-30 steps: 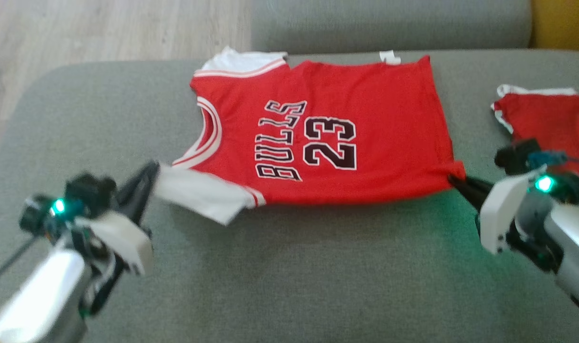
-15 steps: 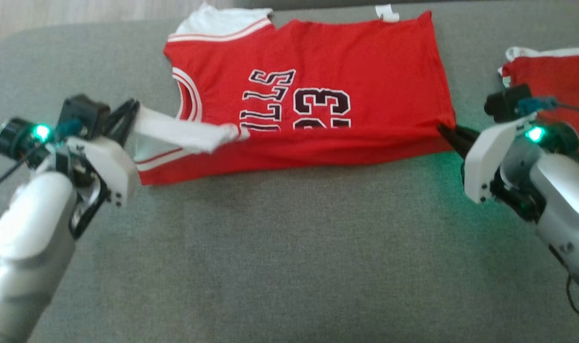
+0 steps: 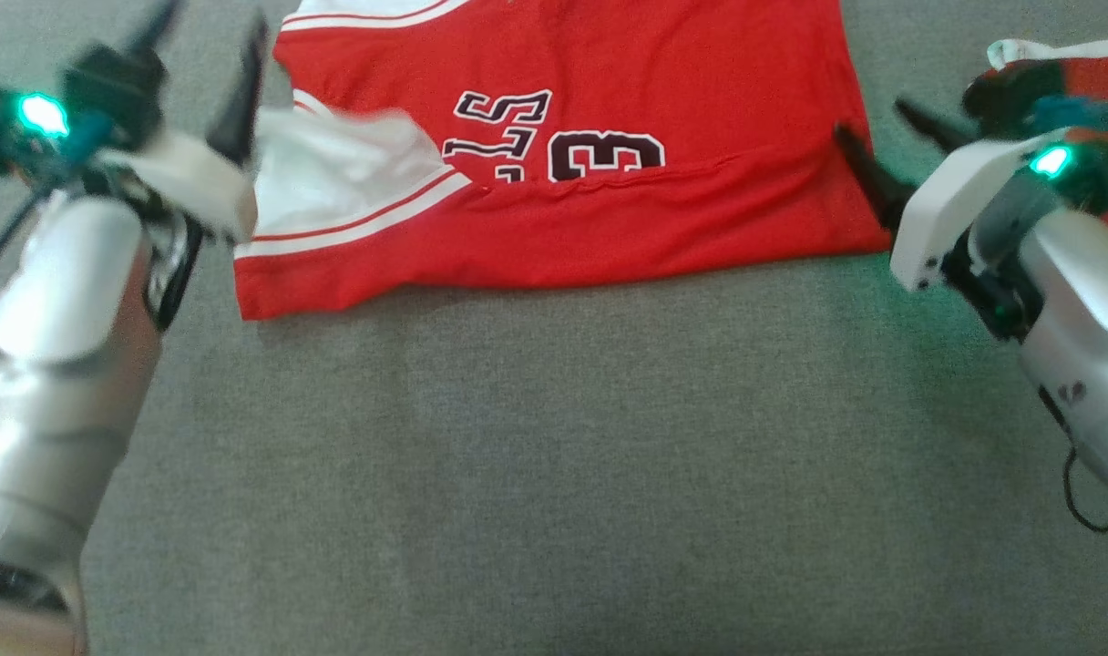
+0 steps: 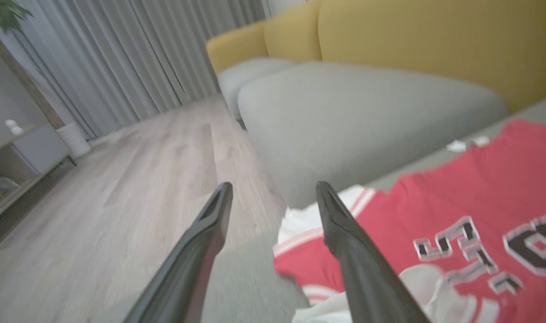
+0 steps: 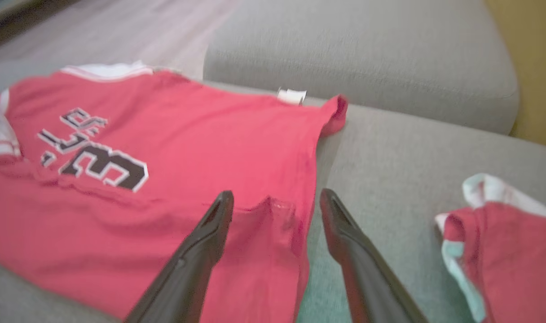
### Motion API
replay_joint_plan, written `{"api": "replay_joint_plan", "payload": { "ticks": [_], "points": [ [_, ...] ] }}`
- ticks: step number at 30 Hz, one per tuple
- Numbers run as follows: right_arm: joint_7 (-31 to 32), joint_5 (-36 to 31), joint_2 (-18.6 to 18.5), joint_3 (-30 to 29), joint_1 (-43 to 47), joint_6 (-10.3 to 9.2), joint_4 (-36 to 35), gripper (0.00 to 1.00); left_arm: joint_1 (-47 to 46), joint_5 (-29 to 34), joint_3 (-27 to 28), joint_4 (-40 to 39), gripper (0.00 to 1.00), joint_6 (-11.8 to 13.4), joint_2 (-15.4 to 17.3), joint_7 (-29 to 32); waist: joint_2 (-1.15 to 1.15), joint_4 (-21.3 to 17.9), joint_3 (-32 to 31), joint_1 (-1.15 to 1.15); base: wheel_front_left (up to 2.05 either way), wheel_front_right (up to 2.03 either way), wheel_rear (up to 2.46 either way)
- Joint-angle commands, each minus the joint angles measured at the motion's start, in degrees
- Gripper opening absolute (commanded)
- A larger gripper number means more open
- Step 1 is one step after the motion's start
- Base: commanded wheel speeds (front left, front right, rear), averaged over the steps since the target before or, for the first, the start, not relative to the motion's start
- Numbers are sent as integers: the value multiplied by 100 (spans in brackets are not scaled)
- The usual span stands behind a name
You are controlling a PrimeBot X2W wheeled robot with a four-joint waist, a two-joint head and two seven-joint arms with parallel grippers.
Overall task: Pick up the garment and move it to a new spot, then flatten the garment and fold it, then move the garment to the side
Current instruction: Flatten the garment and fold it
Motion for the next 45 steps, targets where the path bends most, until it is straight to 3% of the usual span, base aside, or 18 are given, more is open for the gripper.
{"api": "replay_joint_plan", "payload": {
  "ticks": [1, 6, 11, 14, 18, 24, 32, 38, 45],
  "points": [
    [-221, 8, 14, -110, -135, -5, -58, 100, -381, -50, 321, -78, 100, 98, 184, -192, 0, 0, -29, -1, 0, 0, 0],
    [-1376, -15, 196, -641, -132, -5, 142, 100, -322, -257, 846, -264, 100, 328, -67, -494, 0, 32, -259, -1, 0, 0, 0],
    [-1753, -229, 426, -1624, 79, -5, 19, 100, 516, -170, 1524, -1345, 100, 524, -179, -500, 0, 81, -561, -1, 0, 0, 0],
    [-1759, -846, 601, -2642, 562, -5, -595, 100, 1230, -82, 1902, -1958, 100, 636, -343, -501, 0, 124, -740, -1, 0, 0, 0],
    [-1761, -1857, 1150, -3846, 1680, -5, -1469, 100, 2193, 92, 2223, -2530, 100, 733, -646, -502, 0, 214, -954, -1, 0, 0, 0],
    [-1762, -3125, 2068, -4960, 3333, -5, -2525, 100, 3384, 315, 2492, -2849, 100, 740, -1111, -502, 0, 302, -1116, -1, 0, 0, 0],
    [-1762, -3003, 2215, -4911, 4086, -5, -3071, 100, 3808, 536, 2755, -2620, 100, 583, -1279, -502, 0, 177, -1022, -1, 0, 0, 0],
    [-1762, -2872, 2217, -4623, 3972, -5, -3255, 100, 3300, 563, 2714, -1675, 100, 413, -1112, -269, 0, -59, -692, -1, 0, 0, 0],
    [-1763, -2823, 2218, -4366, 3856, -5, -3371, 100, 2634, 512, 2805, -447, 100, 539, -900, 289, 0, -319, -349, -1, 0, 0, 0]
  ]
}}
